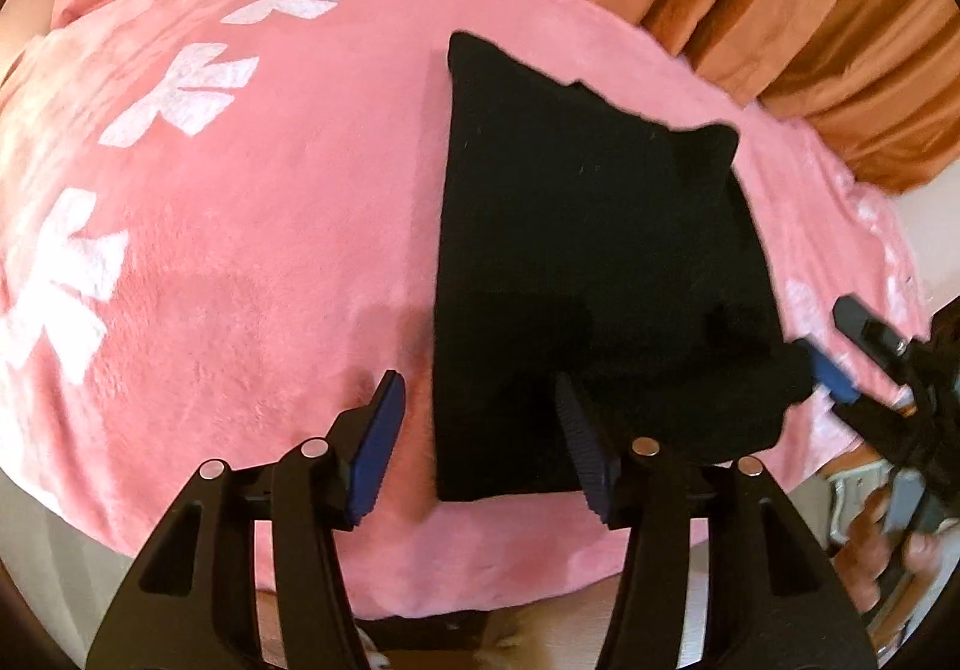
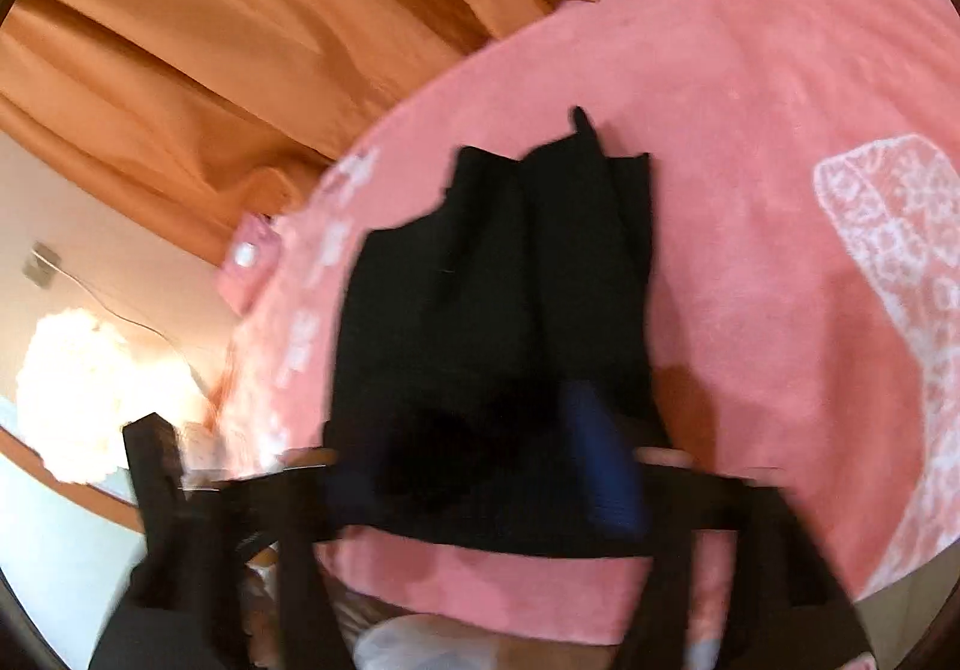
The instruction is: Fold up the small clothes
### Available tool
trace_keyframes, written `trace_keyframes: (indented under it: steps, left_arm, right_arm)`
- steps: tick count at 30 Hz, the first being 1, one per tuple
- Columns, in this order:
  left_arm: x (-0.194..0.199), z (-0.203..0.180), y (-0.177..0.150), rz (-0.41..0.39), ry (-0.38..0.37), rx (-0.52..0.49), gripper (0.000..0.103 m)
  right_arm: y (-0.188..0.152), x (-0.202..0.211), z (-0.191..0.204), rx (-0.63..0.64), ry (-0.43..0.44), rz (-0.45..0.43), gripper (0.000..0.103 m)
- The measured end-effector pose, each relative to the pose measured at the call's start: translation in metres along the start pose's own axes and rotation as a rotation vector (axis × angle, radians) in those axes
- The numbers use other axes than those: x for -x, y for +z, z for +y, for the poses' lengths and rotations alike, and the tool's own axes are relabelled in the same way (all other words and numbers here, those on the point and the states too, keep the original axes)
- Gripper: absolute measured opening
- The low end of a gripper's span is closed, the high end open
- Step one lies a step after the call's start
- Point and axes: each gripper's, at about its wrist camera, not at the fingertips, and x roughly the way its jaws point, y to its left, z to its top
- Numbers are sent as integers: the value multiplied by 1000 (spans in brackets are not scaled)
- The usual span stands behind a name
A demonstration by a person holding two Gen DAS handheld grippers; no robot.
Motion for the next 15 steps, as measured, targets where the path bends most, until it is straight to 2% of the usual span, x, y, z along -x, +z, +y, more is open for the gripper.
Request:
trace_keyframes:
  steps: [2,4,5,6,7,8,10,11,12,14,15]
  left_arm:
    - [2,-3,1,-9,-11,0,55]
    - [-4,-9,-2,20,8,-32,55]
    - [-13,-16,-2,38,36,-53,55]
    - [-18,-18,-4,54,61,-68,55]
    - [-22,-18,-7,72,76,-74,55]
    - [-24,-17,-8,77,74,-67,55]
    - [-23,-15,-9,79,72,-64,57]
    - [-23,-14,-9,78,67,-69,57]
    - [-24,-14,-10,79,66,-74,57]
    - [-27,-14,-9,78,74,-82,58]
    - [-28,-16,-9,71,85,-93,58]
  right_arm:
    - [-4,-11,-3,-61,53,65,73]
    - [-2,-25,2,-94,98,102,73]
    - [-4,-35,9,-79,73,125,69]
    - [-6,-47,16,-24,3,153,63]
    - [-7,-51,16,1,-33,166,39]
    - [-7,-50,18,10,-29,167,6]
    - [-3,-27,24,15,47,90,6]
    - [-1,-4,31,69,48,11,5]
    - [-5,4,34,102,31,-19,3]
    - [-11,4,20,120,-5,6,3]
    - [-18,-14,1,110,-73,71,3]
